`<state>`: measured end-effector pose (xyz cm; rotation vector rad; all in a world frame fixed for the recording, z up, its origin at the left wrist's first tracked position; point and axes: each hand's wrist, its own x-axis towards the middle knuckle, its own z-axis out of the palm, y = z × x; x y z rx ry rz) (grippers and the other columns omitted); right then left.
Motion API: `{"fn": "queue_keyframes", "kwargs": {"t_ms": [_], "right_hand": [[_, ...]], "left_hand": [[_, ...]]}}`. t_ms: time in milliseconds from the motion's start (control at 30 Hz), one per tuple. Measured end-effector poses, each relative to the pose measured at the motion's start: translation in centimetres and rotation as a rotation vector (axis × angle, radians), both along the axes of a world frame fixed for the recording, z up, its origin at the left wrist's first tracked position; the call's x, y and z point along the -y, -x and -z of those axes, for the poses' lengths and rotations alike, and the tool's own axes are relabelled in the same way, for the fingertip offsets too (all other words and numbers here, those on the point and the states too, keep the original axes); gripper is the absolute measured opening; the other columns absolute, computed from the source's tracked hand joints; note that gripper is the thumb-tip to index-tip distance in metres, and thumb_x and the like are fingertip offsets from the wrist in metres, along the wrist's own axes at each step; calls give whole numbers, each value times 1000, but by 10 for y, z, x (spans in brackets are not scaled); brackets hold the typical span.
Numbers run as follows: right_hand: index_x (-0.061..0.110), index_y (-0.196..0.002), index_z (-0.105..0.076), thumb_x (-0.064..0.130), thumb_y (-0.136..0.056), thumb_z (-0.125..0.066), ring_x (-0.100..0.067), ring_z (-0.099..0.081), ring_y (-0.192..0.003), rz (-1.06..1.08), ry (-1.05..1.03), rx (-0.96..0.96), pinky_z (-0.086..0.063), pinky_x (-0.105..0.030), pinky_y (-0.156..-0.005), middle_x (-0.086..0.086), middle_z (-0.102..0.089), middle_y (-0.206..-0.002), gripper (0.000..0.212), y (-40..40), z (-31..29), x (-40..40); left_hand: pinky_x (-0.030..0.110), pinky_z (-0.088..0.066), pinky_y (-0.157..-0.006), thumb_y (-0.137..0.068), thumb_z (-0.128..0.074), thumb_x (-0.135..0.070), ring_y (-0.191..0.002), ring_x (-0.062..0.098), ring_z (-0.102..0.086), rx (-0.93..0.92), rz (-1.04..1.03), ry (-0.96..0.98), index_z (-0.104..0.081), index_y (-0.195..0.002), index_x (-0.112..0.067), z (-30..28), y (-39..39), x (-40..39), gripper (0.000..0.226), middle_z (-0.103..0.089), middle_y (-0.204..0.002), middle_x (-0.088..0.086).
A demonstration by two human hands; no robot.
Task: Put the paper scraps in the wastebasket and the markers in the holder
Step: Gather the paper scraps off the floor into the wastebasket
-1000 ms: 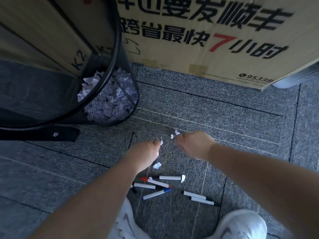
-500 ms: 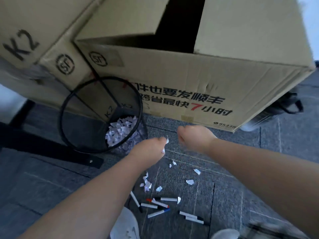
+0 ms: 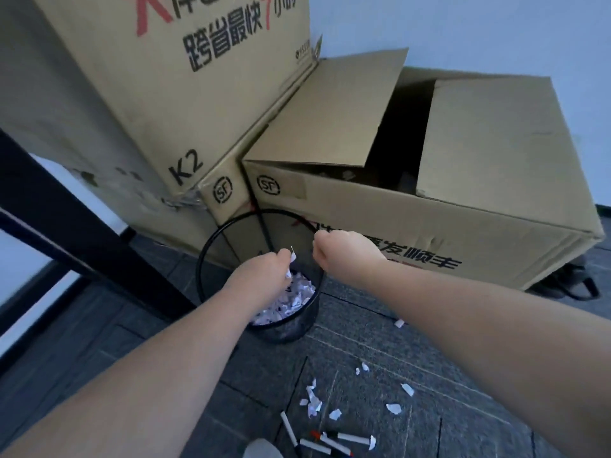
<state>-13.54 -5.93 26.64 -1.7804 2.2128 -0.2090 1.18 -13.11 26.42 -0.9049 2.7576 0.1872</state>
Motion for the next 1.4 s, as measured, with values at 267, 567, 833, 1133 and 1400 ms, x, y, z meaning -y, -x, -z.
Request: {"fn": "queue_keyframes", "kwargs": {"t_ms": [267, 567, 833, 1133, 1400], "right_hand": [[10, -84, -37, 20, -97, -35, -27, -42, -62, 25, 28, 59, -20, -30, -44, -1, -39, -64, 17, -43, 44, 80], [12, -104, -45, 30, -92, -43, -32, -45, -108, 31, 82, -41, -36, -41, -81, -11, -50, -112, 22, -40, 83, 90], [27, -148, -11, 48, -96, -30, -17, 8, -144, -101, -71, -144, 5, -48, -115, -2, -4, -158, 59, -17, 90, 77], [27, -149, -3, 56, -95, -24, -16, 12, -143, -115, -121, -208, 9, -49, -114, 0, 2, -158, 65, -7, 75, 37], [28, -149, -2, 58, -94, -21, -16, 10, -143, -53, -105, -193, 8, -48, -114, 1, 1, -158, 66, 10, 47, -23]], "left_hand": [[39, -36, -60, -92, -48, -18, -85, 38, -58, -68, -140, -21, -43, -106, -3, 49, -30, 50, 22, -60, -98, 19], [42, -45, -74, -92, -48, -34, -102, 35, -51, -135, -153, 32, -39, -122, -7, 86, -29, 57, 42, -46, -117, 14], [55, 4, -114, -80, -14, -78, -143, 18, 16, 214, -148, 6, 9, -146, -31, 89, -39, 61, 85, 17, -156, -3], [52, 9, -114, -80, -10, -77, -142, 16, 19, 264, -109, 12, 10, -146, -32, 60, -32, 41, 83, 18, -156, -4], [50, 6, -116, -82, -8, -75, -142, 14, 18, 298, -46, 26, 13, -146, -32, 6, -22, 10, 80, 19, -156, -5]]}}
